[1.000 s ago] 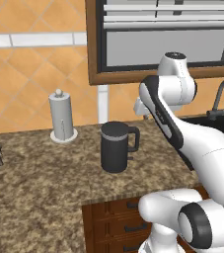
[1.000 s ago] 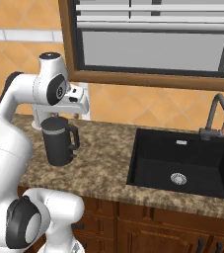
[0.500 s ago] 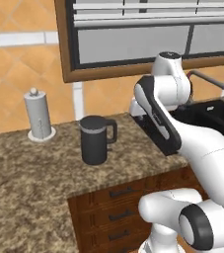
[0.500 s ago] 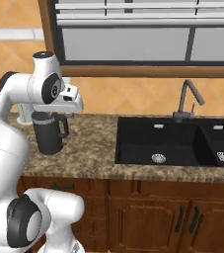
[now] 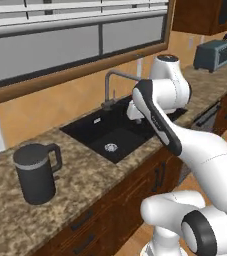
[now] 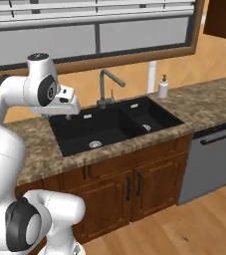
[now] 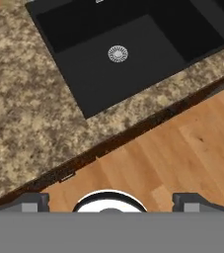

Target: Navigate to the toaster oven.

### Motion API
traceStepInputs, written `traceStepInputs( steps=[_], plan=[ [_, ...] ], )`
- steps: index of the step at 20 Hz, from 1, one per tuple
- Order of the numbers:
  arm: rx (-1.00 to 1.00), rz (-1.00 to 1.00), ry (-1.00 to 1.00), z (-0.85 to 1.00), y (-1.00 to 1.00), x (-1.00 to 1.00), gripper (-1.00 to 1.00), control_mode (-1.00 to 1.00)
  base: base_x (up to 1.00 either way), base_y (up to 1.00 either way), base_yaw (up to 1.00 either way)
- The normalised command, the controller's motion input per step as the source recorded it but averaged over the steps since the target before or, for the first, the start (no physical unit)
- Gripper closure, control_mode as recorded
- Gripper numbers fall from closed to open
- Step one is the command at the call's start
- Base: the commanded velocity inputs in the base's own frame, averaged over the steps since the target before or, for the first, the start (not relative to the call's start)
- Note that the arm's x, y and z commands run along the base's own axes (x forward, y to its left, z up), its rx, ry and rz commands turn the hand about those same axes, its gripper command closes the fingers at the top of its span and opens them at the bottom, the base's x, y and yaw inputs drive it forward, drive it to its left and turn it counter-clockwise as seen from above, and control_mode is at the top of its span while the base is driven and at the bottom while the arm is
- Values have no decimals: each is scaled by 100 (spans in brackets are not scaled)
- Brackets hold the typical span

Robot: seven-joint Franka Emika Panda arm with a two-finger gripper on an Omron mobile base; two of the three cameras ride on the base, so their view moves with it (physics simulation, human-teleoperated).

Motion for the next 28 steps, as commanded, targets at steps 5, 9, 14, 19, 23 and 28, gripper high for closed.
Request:
traceStepInputs(
  steps=[5,9,14,19,23,28],
  plan=[
    [0,0,0,0,0,0,-100,100,7,-9,-77],
    [0,0,0,0,0,0,-100,100,17,-12,-76],
    [0,0,0,0,0,0,-100,100,20,-9,-72],
    [0,0,0,0,0,0,-100,100,14,-9,-19],
    [0,0,0,0,0,0,-100,100,28,-31,-7],
    [0,0,0,0,0,0,-100,100,27,-38,-12]
  ],
)
